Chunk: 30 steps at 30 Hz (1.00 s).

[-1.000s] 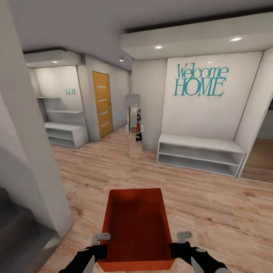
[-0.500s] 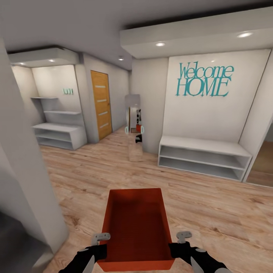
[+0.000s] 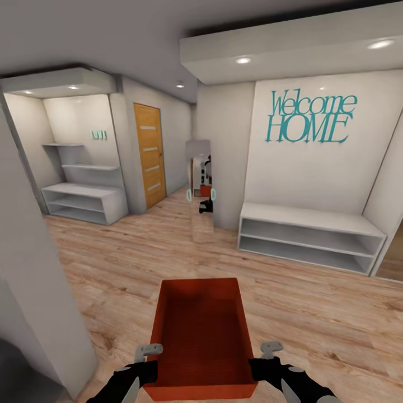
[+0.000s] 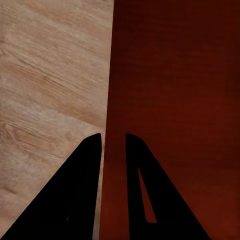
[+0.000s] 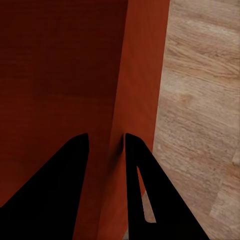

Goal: Move the two storage containers from the living room to the garage. In the garage, place one container on the floor and stack the other container on top of it (either order is fine).

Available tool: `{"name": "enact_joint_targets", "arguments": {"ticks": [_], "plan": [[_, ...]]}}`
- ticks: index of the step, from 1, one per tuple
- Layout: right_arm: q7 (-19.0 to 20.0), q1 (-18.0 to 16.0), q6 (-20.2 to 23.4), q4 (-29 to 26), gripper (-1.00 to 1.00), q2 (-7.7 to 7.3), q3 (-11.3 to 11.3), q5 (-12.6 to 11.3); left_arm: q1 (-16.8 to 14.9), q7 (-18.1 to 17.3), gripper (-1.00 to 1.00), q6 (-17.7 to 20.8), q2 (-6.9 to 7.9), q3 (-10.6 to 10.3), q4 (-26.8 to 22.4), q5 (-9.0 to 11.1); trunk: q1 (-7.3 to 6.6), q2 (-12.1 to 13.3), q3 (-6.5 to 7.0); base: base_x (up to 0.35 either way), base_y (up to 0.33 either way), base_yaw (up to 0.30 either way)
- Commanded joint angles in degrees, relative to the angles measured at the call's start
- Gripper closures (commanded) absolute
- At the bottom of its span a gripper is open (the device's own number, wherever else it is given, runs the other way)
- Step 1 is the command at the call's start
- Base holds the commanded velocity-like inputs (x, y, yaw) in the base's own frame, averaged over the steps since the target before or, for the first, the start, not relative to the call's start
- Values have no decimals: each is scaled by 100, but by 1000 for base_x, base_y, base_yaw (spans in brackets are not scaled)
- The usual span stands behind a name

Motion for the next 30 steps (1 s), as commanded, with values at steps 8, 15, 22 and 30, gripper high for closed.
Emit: {"name": "enact_joint_targets", "arguments": {"ticks": [8, 15, 22, 30], "plan": [[14, -10, -4, -18, 100, -20, 11, 8, 1, 163, 100, 42, 177, -24, 6, -134, 5, -9, -10, 321, 37, 0], [14, -10, -4, -18, 100, -19, 11, 8, 1, 163, 100, 42, 176, -25, 6, -135, 5, -9, -10, 323, 1, 0], [14, -10, -4, -19, 100, -19, 11, 8, 1, 163, 100, 42, 176, -26, 6, -134, 5, -9, -10, 324, 0, 0], [14, -10, -4, -18, 100, -19, 11, 8, 1, 163, 100, 42, 176, -27, 6, -134, 5, -9, -10, 324, 0, 41]]}}
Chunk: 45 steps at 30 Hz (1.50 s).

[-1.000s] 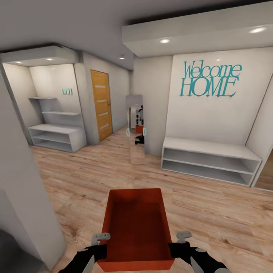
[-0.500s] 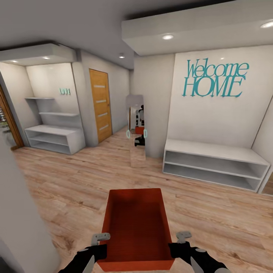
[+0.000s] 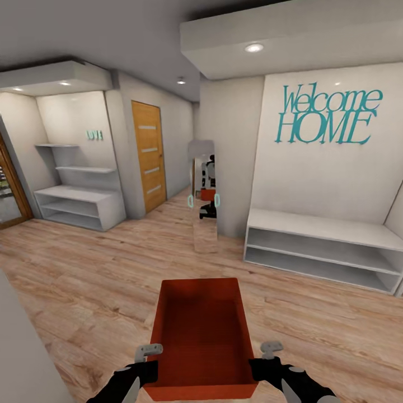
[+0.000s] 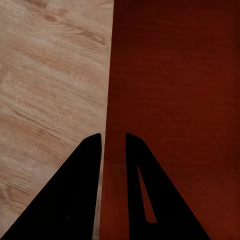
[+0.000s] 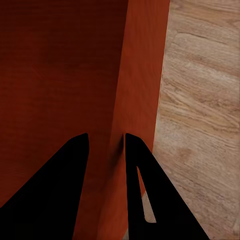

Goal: Move the two storage containers from the living room to the garage. In the garage, place one container on the floor and stack the other container on top of it (either order is fine).

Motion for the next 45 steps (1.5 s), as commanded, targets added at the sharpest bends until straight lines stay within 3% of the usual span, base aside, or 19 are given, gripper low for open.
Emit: {"name": "enact_joint_targets", "arguments": {"ticks": [1, 14, 31, 45], "plan": [[-2, -9, -3, -20, 100, -5, 6, 15, 0, 151, 100, 42, 187, -22, 6, -140, 5, -9, -10, 324, 0, 184], [-3, -9, -3, -20, 100, -6, 6, 15, 0, 151, 100, 42, 187, -21, 6, -143, 5, -9, -10, 324, 0, 228], [3, -9, -3, -22, 100, -6, 6, 15, 0, 151, 100, 46, 187, -22, 6, -143, 5, -9, -10, 324, 0, 18], [22, -9, -3, -20, 100, -7, 6, 15, 0, 157, 100, 48, 187, -22, 6, -147, 5, -9, -10, 324, 0, 204]]}}
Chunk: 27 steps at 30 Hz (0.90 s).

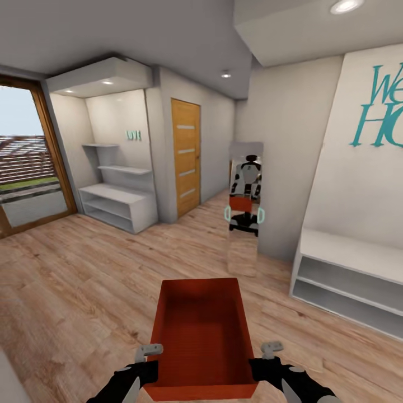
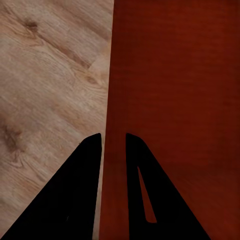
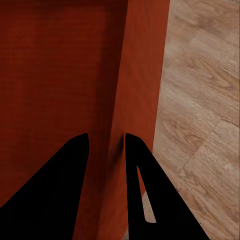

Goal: Move the two storage containers from the living room to the garage. In the garage, place one container on the floor and stack the other container on top of it (either order is fine).

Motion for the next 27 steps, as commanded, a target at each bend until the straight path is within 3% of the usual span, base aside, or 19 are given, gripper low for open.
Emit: {"name": "enact_joint_targets", "arguments": {"ticks": [1, 27], "plan": [[15, -9, -6, -20, 100, -5, 33, -9, 1, 154, 100, 43, 190, -21, 7, -143, 5, -9, -10, 324, 0, 49], [25, -9, -6, -20, 100, -5, 33, -9, 1, 153, 100, 37, 198, -21, 6, -144, 5, -9, -10, 324, 0, 2]]}}
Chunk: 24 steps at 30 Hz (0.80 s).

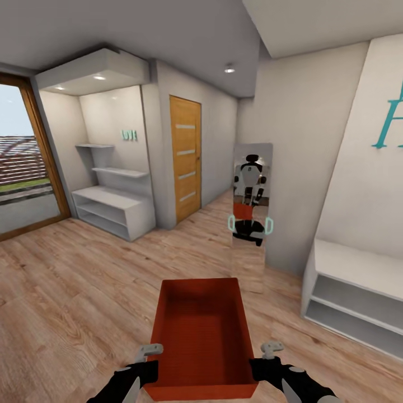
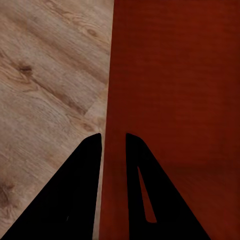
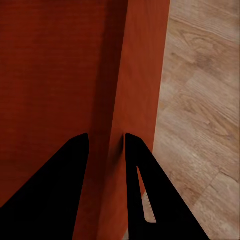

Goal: Move the two storage containers from the living room to the garage. In the garage, place one container on the floor and stack the other container on top of it (either order is fine).

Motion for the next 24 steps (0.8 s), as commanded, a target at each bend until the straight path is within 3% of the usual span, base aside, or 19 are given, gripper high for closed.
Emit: {"name": "enact_joint_targets", "arguments": {"ticks": [1, 14, 24], "plan": [[17, -10, -7, -17, 100, -2, 43, -16, 1, 151, 100, 43, 200, -21, 5, -146, 5, -9, -10, 324, 0, 0], [8, -10, -7, -17, 100, -2, 43, -18, 1, 154, 100, 43, 202, -21, 5, -146, 5, -9, -10, 324, 3, 0], [8, -10, -7, -17, 100, -2, 43, -17, 1, 154, 100, 43, 202, -20, 5, -146, 5, -9, -10, 323, 108, 0]]}}
